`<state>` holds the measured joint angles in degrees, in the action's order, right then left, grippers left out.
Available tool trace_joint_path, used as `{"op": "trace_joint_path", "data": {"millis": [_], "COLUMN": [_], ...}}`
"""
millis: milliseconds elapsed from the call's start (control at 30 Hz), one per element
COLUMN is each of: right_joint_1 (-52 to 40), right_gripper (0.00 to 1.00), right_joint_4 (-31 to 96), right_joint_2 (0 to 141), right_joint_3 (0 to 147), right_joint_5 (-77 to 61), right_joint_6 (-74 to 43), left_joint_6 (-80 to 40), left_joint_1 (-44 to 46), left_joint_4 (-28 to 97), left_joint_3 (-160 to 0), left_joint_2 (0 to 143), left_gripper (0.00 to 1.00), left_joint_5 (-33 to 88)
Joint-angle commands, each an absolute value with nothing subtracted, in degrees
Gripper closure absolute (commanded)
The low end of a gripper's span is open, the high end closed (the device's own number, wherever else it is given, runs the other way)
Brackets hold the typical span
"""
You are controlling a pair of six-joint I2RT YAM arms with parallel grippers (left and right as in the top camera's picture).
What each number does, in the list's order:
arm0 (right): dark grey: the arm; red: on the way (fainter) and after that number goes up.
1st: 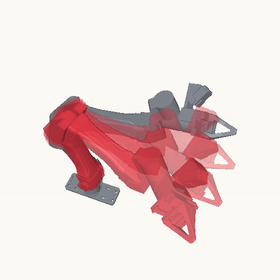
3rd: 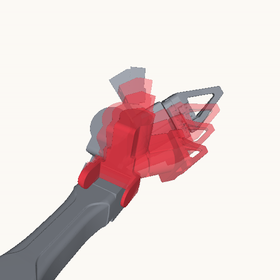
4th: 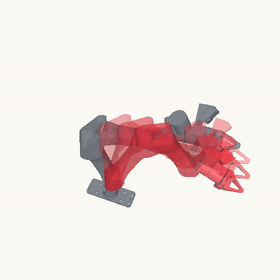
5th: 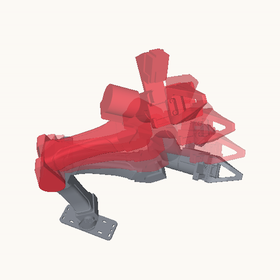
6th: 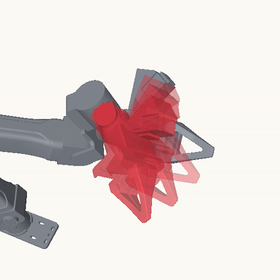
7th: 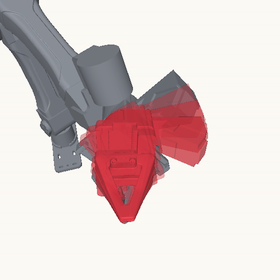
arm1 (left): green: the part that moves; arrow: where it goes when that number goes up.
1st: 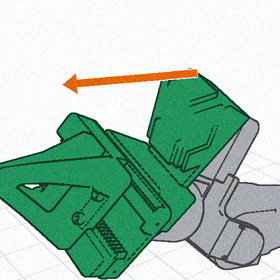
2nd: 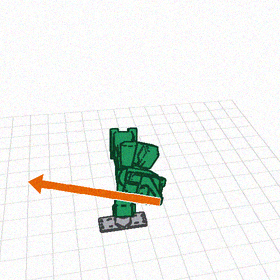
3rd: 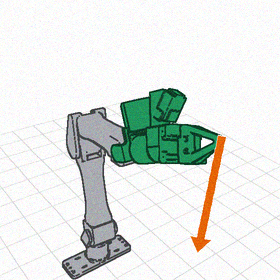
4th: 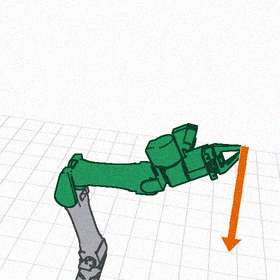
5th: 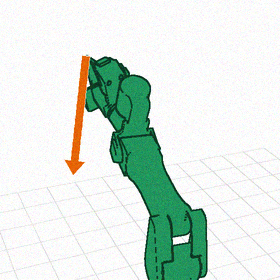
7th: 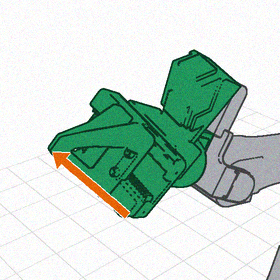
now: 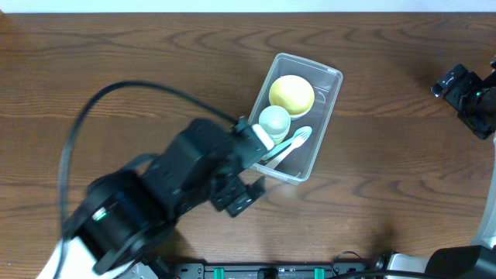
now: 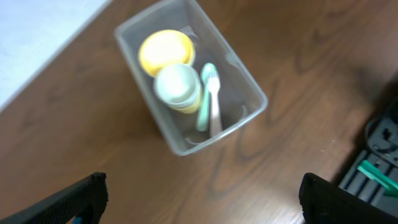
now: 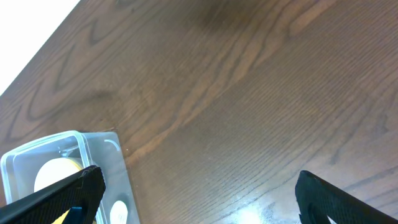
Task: Pack container
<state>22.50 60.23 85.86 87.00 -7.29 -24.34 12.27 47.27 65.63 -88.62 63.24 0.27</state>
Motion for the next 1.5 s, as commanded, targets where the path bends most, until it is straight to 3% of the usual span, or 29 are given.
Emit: {"op": "trace_joint_path", "data": {"millis": [0, 433, 667, 800, 1000, 1200, 1467], "right_joint_1": [22.9, 22.9, 22.9, 22.9, 22.9, 22.9, 22.9], "right_gripper": [0.01, 0.01, 0.01, 0.01, 0.01, 0.01, 0.01], "right_joint_4": [60.3, 60.3, 60.2, 60.2, 60.2, 60.2, 60.3], "right_joint_2": [85.6, 85.6, 85.6, 85.6, 85.6, 85.6, 85.6], "right_joint_3": [87.2, 87.2, 87.2, 87.2, 87.2, 87.2, 87.2], "right_joint_5": [-7.3, -7.3, -7.3, -7.3, -7.3, -7.3, -7.3], "right_joint_6": [-24.1, -24.1, -24.1, -24.1, -24.1, -24.1, -24.1], "left_joint_6": [13.8, 9.7, 8.1, 8.1, 8.1, 8.0, 8.0], "left_joint_1": [47.1, 46.5, 32.7, 22.2, 13.4, 9.8, 8.4], "left_joint_4": [66.0, 70.7, 69.9, 65.3, 53.8, 45.9, 44.4], "left_joint_3": [-88.8, -88.3, -82.2, -74.5, -59.0, -42.6, -28.5], "left_joint_2": [58.3, 44.2, 40.9, 38.0, 29.9, 19.4, 8.0], "left_gripper": [0.02, 0.02, 0.02, 0.02, 0.02, 0.02, 0.02], "left_joint_5": [-5.7, -10.2, -6.9, -3.6, -0.8, 2.3, 2.8]}}
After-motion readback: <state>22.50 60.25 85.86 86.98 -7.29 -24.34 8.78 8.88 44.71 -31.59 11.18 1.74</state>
